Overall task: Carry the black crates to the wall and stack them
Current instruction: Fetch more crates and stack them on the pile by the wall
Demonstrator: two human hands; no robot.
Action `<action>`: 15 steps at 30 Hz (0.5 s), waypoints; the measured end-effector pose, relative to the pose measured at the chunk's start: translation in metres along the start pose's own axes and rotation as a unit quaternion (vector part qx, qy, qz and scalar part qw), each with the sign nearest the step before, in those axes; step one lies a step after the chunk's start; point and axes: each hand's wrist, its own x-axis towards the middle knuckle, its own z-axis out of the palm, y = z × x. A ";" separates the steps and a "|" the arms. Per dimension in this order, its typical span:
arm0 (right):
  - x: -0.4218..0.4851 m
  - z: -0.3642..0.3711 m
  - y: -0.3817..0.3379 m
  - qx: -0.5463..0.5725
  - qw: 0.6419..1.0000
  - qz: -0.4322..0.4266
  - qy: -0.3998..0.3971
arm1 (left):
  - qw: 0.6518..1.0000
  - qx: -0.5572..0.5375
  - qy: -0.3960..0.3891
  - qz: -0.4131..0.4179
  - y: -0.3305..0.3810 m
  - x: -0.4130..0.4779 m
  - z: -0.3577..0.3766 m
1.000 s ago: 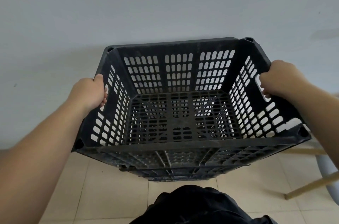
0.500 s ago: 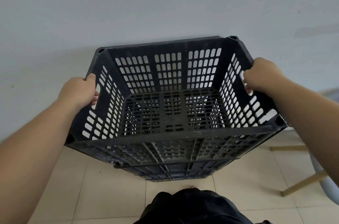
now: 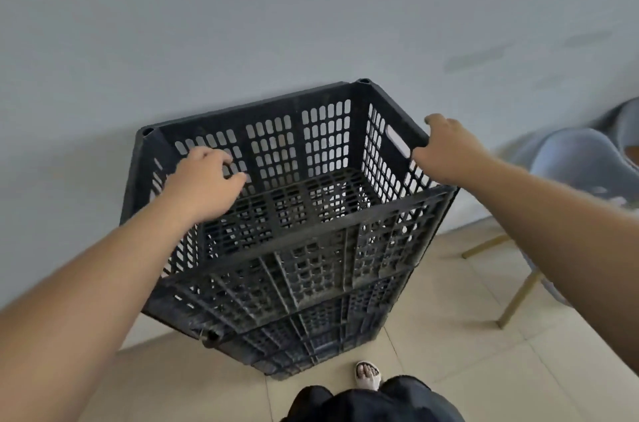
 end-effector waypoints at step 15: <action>-0.255 -0.008 0.096 -0.008 0.974 0.215 0.066 | 0.910 0.005 -0.050 0.412 0.199 -0.136 0.071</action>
